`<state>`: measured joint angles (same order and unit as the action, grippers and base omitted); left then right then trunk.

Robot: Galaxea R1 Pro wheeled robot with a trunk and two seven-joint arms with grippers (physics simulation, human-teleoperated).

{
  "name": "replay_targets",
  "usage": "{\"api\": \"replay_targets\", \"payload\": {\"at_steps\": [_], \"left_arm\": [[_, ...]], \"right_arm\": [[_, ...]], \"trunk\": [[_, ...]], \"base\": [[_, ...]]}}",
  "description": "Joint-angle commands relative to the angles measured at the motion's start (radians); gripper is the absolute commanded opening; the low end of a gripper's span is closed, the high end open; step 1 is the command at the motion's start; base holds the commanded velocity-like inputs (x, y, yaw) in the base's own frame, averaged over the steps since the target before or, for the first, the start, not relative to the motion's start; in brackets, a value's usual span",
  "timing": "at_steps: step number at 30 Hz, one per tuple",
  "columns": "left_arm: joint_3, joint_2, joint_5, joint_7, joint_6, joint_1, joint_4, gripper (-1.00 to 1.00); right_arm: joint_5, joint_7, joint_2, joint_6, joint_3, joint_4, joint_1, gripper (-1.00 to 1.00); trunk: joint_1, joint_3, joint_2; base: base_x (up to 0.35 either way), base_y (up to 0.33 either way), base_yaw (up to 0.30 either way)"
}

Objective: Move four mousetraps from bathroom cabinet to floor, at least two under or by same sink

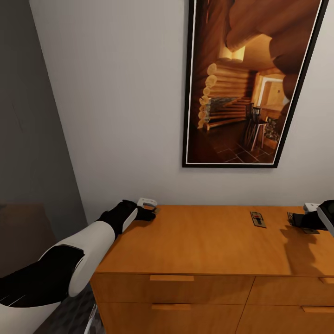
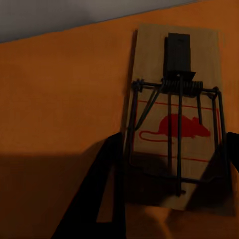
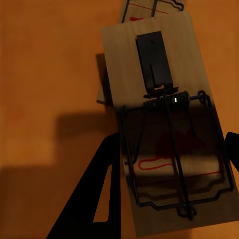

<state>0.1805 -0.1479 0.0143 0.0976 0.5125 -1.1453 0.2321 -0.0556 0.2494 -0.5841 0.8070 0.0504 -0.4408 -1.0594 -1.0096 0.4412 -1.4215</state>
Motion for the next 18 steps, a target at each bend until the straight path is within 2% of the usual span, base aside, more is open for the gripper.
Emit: {"api": "replay_targets", "payload": {"at_steps": [1,12,18], "left_arm": [[0.013,0.0,-0.022,-0.01,0.003,0.0,-0.087,-1.0],[0.013,-0.002,-0.022,-0.032,-0.004,0.0,-0.086,-1.0],[0.011,-0.005,-0.02,-0.025,-0.002,0.0,-0.053,-1.0]], "right_arm": [[-0.007,0.001,-0.001,0.004,0.005,-0.001,-0.001,-1.0],[-0.007,0.001,-0.002,0.004,0.006,-0.001,-0.001,-1.0],[-0.007,0.001,-0.002,0.004,0.005,-0.001,-0.001,-1.0]], "trunk": [[0.0,0.001,-0.001],[0.0,0.001,-0.001],[0.0,0.001,-0.001]], "base": [[0.0,0.0,0.0],[0.0,0.0,0.0],[0.0,0.0,0.0]]}}
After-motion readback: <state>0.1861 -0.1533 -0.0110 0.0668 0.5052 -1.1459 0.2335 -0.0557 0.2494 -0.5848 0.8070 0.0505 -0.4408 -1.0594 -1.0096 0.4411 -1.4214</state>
